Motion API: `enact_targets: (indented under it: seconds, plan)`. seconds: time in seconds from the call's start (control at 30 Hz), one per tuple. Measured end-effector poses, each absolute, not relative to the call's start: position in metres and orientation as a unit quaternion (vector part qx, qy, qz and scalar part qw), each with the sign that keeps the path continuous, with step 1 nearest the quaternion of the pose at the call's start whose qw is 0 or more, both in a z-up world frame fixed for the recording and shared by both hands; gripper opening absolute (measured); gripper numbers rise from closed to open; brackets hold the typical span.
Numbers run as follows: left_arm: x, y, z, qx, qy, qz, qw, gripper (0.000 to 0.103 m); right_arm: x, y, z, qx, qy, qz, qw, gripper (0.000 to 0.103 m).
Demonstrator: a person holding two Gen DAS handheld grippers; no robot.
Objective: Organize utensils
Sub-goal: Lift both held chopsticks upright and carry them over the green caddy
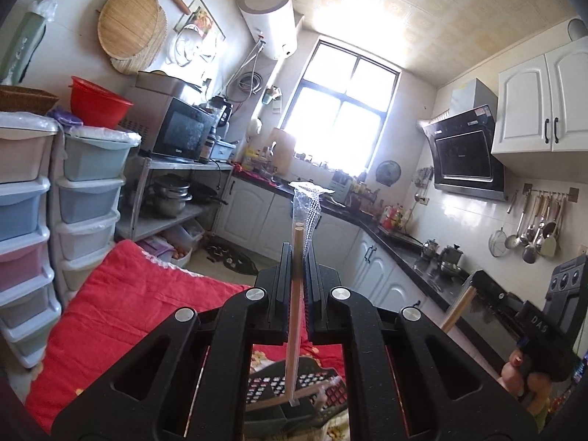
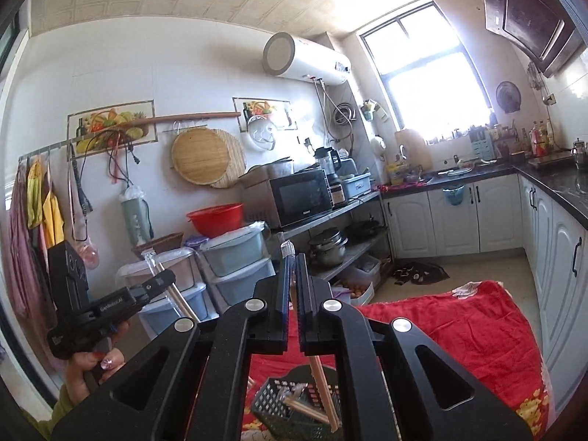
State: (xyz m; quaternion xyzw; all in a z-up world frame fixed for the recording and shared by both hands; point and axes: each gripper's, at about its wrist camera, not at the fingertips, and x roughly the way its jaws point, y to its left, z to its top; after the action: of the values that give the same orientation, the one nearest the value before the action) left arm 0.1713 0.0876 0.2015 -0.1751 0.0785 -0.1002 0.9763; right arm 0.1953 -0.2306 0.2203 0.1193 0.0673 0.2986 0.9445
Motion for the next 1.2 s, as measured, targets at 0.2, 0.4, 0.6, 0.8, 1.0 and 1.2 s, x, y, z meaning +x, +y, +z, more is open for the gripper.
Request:
enact_targets:
  seconds: [0.2, 0.4, 0.6, 0.8, 1.0, 1.2]
  plan:
    - [0.187, 0.090, 0.189, -0.175, 0.086, -0.087, 0.977, 0.003, 0.209, -0.227, 0.219, 0.121, 0.060, 0.289, 0.948, 0.004]
    - [0.200, 0.091, 0.168, -0.176, 0.104, -0.078, 0.976, 0.003, 0.228, -0.221, 0.207, 0.126, 0.070, 0.285, 0.948, 0.004]
    - [0.205, 0.087, 0.153, -0.165, 0.112, -0.069, 0.978, 0.003, 0.241, -0.215, 0.196, 0.131, 0.077, 0.284, 0.947, 0.004]
    - [0.206, 0.083, 0.141, -0.161, 0.112, -0.065, 0.978, 0.003, 0.249, -0.207, 0.185, 0.121, 0.075, 0.280, 0.949, 0.004]
    - [0.207, 0.074, 0.129, -0.149, 0.114, -0.060, 0.980, 0.003, 0.253, -0.197, 0.169, 0.100, 0.077, 0.264, 0.956, 0.004]
    - [0.209, 0.073, 0.119, -0.150, 0.117, -0.061, 0.980, 0.003, 0.263, -0.193, 0.151, 0.103, 0.100, 0.257, 0.956, 0.004]
